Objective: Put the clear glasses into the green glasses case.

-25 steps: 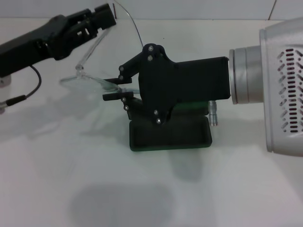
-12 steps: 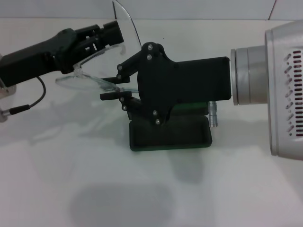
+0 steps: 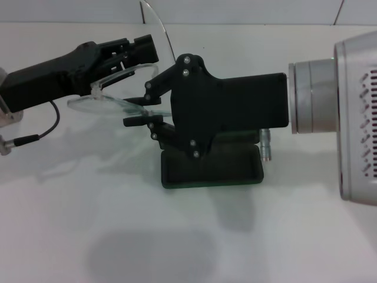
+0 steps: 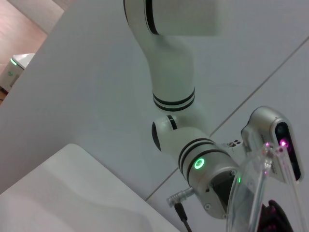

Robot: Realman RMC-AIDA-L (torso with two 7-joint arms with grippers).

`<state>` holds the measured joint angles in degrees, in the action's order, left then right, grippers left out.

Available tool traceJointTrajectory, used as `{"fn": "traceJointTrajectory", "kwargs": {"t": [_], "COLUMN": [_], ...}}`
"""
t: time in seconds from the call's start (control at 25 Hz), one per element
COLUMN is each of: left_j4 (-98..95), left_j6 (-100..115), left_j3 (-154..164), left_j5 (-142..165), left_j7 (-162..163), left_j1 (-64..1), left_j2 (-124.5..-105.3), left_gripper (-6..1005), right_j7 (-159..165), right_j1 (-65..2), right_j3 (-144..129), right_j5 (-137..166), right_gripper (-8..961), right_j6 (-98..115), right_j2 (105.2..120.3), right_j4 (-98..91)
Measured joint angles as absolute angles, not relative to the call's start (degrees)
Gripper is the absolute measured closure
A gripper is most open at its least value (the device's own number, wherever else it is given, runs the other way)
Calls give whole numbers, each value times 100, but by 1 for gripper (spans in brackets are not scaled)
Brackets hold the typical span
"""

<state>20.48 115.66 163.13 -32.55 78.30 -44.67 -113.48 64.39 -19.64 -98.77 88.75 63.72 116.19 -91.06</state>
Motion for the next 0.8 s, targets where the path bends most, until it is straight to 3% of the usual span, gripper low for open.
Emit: {"fn": "traceJointTrajectory", "kwargs": {"t": [0.8], "left_j4": [2060], "left_j6": [11504], "left_j3": [16304], "left_j5": [-4091], "left_j7": [7791], "left_j1": [-4198], "left_j2": [-11324], "left_gripper": [745], "right_j7": [6213], "right_j1": [-1760], "right_j3": [-10051], "right_j5": [8745], "right_gripper": [832], "right_j6": [6423], "right_j2": [11614], "right_j4": [-9206]}}
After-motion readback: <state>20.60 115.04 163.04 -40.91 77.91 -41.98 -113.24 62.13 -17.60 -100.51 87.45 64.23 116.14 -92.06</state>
